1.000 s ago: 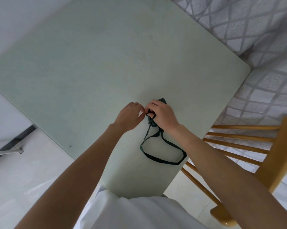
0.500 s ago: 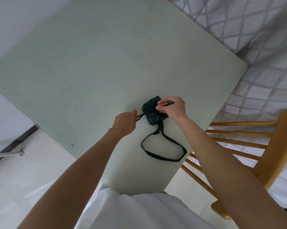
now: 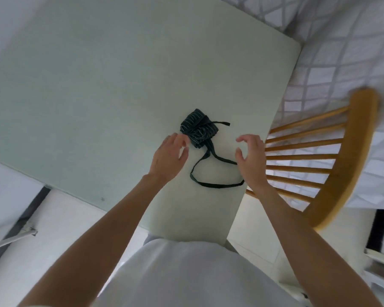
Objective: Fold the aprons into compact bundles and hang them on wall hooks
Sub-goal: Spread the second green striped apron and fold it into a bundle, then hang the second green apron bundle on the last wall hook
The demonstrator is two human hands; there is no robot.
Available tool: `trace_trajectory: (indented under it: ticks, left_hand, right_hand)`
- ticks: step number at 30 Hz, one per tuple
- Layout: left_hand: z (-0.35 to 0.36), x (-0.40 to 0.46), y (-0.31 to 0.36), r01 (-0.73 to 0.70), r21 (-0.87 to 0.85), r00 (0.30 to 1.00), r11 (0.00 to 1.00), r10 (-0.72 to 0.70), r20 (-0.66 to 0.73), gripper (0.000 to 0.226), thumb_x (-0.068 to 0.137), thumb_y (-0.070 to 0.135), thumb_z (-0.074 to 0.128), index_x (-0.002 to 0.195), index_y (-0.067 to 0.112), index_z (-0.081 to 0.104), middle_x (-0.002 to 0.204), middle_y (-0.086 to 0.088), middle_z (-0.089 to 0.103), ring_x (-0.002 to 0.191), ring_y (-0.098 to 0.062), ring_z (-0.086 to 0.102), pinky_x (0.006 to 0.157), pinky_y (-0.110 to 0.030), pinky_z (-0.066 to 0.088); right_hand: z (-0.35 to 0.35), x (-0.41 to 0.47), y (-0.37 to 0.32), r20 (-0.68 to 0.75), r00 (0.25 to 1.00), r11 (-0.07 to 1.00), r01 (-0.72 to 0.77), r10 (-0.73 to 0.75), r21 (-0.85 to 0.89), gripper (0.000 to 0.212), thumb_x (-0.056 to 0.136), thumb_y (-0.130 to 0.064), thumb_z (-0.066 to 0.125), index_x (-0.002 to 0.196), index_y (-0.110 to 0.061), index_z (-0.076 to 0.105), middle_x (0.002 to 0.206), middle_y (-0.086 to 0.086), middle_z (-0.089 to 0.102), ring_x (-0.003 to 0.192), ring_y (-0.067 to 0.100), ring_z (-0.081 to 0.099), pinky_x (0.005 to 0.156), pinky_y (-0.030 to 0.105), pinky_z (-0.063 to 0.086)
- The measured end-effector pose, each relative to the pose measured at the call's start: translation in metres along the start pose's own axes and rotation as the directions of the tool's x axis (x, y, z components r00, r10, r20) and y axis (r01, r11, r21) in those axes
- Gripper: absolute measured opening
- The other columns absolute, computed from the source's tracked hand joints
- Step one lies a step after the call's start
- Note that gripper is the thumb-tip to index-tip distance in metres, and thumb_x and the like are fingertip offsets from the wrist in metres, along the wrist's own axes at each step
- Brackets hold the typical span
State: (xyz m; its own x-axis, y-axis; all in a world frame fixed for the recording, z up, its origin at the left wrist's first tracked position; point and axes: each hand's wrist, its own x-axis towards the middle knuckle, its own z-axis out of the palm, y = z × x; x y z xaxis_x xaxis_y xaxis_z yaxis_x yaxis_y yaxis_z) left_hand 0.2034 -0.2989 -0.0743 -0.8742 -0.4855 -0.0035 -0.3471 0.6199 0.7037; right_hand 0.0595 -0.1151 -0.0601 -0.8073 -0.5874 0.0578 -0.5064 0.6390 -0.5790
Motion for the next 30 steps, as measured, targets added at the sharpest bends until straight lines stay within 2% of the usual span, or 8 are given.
trace_trajectory:
  ticks: [3, 6, 8, 12, 18, 22, 26, 30]
  left_hand:
    - [0.021, -0.013, 0.021, -0.295, 0.005, 0.877, 0.956, 0.269, 0.399, 0.027, 0.093, 0.015, 0.050, 0.119, 0.014, 0.057, 0.115, -0.001, 0.058, 0.106, -0.016, 0.051, 0.093, -0.032, 0.044]
    - [0.050, -0.033, 0.031, -0.432, 0.179, 0.713, 0.884, 0.213, 0.668, 0.052, 0.094, 0.029, 0.048, 0.142, 0.017, 0.033, 0.138, -0.002, 0.044, 0.126, -0.019, 0.040, 0.107, -0.029, 0.027]
    - [0.064, -0.047, 0.033, -0.444, 0.279, 0.711, 0.852, 0.145, 0.688, 0.065, 0.094, 0.034, 0.049, 0.148, 0.016, 0.017, 0.143, -0.004, 0.039, 0.130, -0.021, 0.036, 0.110, -0.030, 0.024]
    - [0.059, -0.064, 0.036, -0.287, 0.227, 0.814, 0.931, 0.113, 0.569, 0.056, 0.089, 0.034, 0.057, 0.139, 0.019, 0.035, 0.118, 0.002, 0.059, 0.112, -0.020, 0.050, 0.098, -0.021, 0.026]
    - [0.007, -0.075, 0.060, 0.085, 0.096, 0.993, 0.992, -0.093, 0.076, 0.029, 0.082, 0.033, 0.069, 0.095, 0.013, 0.054, 0.092, 0.005, 0.051, 0.076, -0.015, 0.052, 0.067, -0.025, 0.039]
    - [-0.047, -0.075, 0.076, 0.158, -0.057, 0.964, 0.986, -0.167, -0.206, 0.020, 0.088, 0.023, 0.063, 0.082, 0.015, 0.045, 0.079, -0.003, 0.058, 0.066, -0.020, 0.052, 0.059, -0.026, 0.039]
    - [-0.102, -0.074, 0.088, 0.130, -0.259, 0.913, 0.957, -0.217, -0.344, 0.013, 0.091, 0.019, 0.058, 0.093, 0.017, 0.046, 0.090, -0.005, 0.065, 0.086, -0.022, 0.063, 0.080, -0.023, 0.049]
    - [-0.160, -0.086, 0.103, 0.023, -0.300, 0.887, 0.954, -0.158, -0.434, 0.020, 0.090, 0.009, 0.057, 0.104, 0.020, 0.046, 0.089, 0.007, 0.061, 0.087, -0.016, 0.062, 0.076, -0.011, 0.046]
  right_hand:
    - [-0.004, -0.045, 0.025, 0.246, 0.962, 0.969, 0.167, -0.119, -0.182, 0.031, 0.072, 0.011, 0.060, 0.094, -0.010, 0.066, 0.102, 0.008, 0.062, 0.099, 0.026, 0.055, 0.086, 0.038, 0.048]
    - [0.000, -0.078, 0.044, 0.488, 0.857, 0.865, 0.364, -0.167, -0.344, 0.043, 0.063, 0.001, 0.076, 0.102, -0.014, 0.067, 0.105, 0.006, 0.064, 0.104, 0.029, 0.057, 0.096, 0.047, 0.044]
    - [-0.004, -0.085, 0.053, 0.506, 0.841, 0.835, 0.411, -0.193, -0.365, 0.044, 0.061, -0.007, 0.082, 0.102, -0.016, 0.066, 0.097, 0.003, 0.067, 0.099, 0.027, 0.060, 0.098, 0.048, 0.042]
    - [-0.023, -0.063, 0.043, 0.485, 0.811, 0.841, 0.485, -0.328, -0.241, 0.010, 0.082, -0.015, 0.067, 0.091, -0.017, 0.066, 0.089, -0.002, 0.064, 0.093, 0.021, 0.055, 0.094, 0.036, 0.037]
    - [-0.068, -0.010, -0.028, 0.490, 0.774, 0.905, 0.418, -0.401, 0.081, 0.016, 0.082, -0.023, 0.067, 0.087, -0.020, 0.052, 0.075, -0.012, 0.050, 0.070, 0.006, 0.044, 0.064, 0.019, 0.035]
    - [-0.078, 0.016, -0.086, 0.334, 0.796, 0.863, 0.477, -0.505, 0.168, 0.016, 0.080, -0.006, 0.063, 0.087, -0.012, 0.051, 0.075, 0.001, 0.057, 0.067, 0.019, 0.051, 0.061, 0.031, 0.041]
    - [-0.092, 0.029, -0.157, 0.282, 0.787, 0.821, 0.445, -0.549, 0.357, 0.012, 0.085, -0.011, 0.062, 0.088, -0.015, 0.051, 0.064, -0.003, 0.051, 0.053, 0.006, 0.042, 0.054, 0.019, 0.034]
    - [-0.098, 0.026, -0.217, 0.287, 0.754, 0.757, 0.393, -0.590, 0.522, 0.020, 0.086, -0.011, 0.063, 0.103, -0.016, 0.053, 0.071, 0.000, 0.051, 0.056, 0.001, 0.043, 0.057, 0.010, 0.034]
